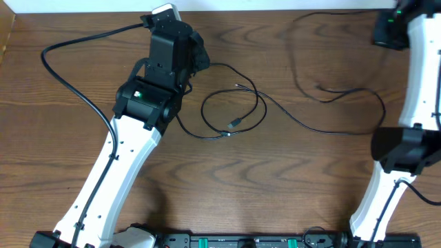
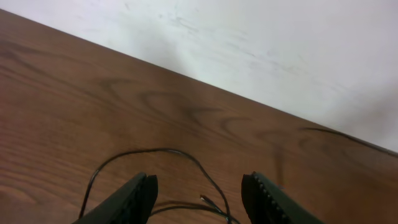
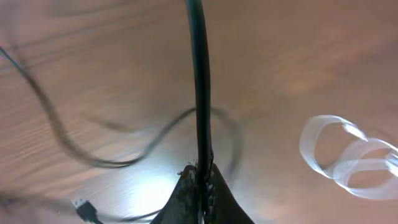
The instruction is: Untangle cables
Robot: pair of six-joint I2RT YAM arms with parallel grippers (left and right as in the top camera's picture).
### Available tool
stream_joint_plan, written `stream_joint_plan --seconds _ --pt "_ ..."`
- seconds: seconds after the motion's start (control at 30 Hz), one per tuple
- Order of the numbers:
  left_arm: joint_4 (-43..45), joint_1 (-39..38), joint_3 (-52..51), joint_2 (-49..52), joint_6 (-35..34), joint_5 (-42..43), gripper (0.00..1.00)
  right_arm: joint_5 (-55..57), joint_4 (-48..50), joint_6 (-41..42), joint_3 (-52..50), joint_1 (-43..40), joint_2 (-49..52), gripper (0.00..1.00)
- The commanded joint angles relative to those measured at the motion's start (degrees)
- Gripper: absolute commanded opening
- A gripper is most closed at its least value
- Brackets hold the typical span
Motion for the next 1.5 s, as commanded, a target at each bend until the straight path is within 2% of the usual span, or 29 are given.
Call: stream_joint_plan --seconds 0.0,0.2,0.23,0.3,0.33,0.37,0.43,0.5,0.6,0.63,0.67,0.73,0.83,1.03,1.13,1.3,1.47 --pt "-0.39 0.24 0.26 -0.11 1.62 -1.07 0.49 13.2 -1.55 4.81 0.26 -2.62 1.22 0.01" --pt "-1.7 0.24 0.26 -0.11 1.86 -1.09 0.49 13.05 -5.99 5.66 0.22 -4.83 9.18 0.01" --pt "-1.95 0.24 0.26 -0.11 2.29 -1.09 0.49 12.59 -6.29 5.64 0.22 -4.96 10.8 0.07" --pt "-2.51 0.24 0.26 -0.11 3.34 -1.07 0.49 9.14 -6.27 4.5 0.22 -5.22 13.18 0.36" --pt "-2.78 0.24 0.26 -0.11 3.63 -1.09 0.49 6.86 -6.21 3.72 0.22 -5.25 14.12 0.63" --pt "-2.95 0.24 0.26 -0.11 3.85 -1.09 0.49 5.6 -6.01 3.41 0.22 -5.25 14.38 0.74" --pt "-3.06 0.24 0.26 -0.11 4.39 -1.09 0.49 1.73 -4.68 1.29 0.26 -5.14 14.47 0.84" --pt "-3.08 0.24 0.26 -0.11 4.39 -1.09 0.49 -6.38 -2.99 -4.5 0.42 -4.9 13.49 0.89" --pt "-3.08 0.24 0.26 -0.09 4.39 -1.09 0.49 -17.44 -2.16 -14.21 0.42 -4.33 12.63 0.88" --pt "-3.08 0.24 0.26 -0.09 4.42 -1.09 0.49 -27.39 -2.75 -23.23 0.42 -3.58 12.55 0.82" --pt "-3.08 0.24 0.26 -0.09 4.42 -1.09 0.49 -31.82 -3.41 -27.45 0.39 -2.93 12.57 0.8" --pt "-3.13 0.24 0.26 -0.09 4.39 -1.09 0.49 -36.37 -4.26 -34.05 0.2 -1.29 12.72 0.77" --pt "-3.56 0.24 0.26 -0.09 4.42 -1.07 0.49 -37.03 -3.72 -41.75 -0.96 2.84 12.79 0.79" --pt "-4.85 0.24 0.26 -0.09 4.42 -1.07 0.49 -36.63 4.52 -47.45 -8.13 11.54 12.79 0.81" --pt "-4.83 0.24 0.26 -0.11 4.42 -1.07 0.49 -33.46 10.47 -47.58 -12.66 15.34 12.79 0.8" --pt "-4.85 0.24 0.26 -0.11 4.42 -1.07 0.49 -26.43 20.13 -48.22 -19.76 20.9 12.79 0.74" --pt "-4.92 0.24 0.26 -0.11 4.42 -1.07 0.49 -24.35 23.54 -48.24 -23.04 23.5 12.79 0.7"
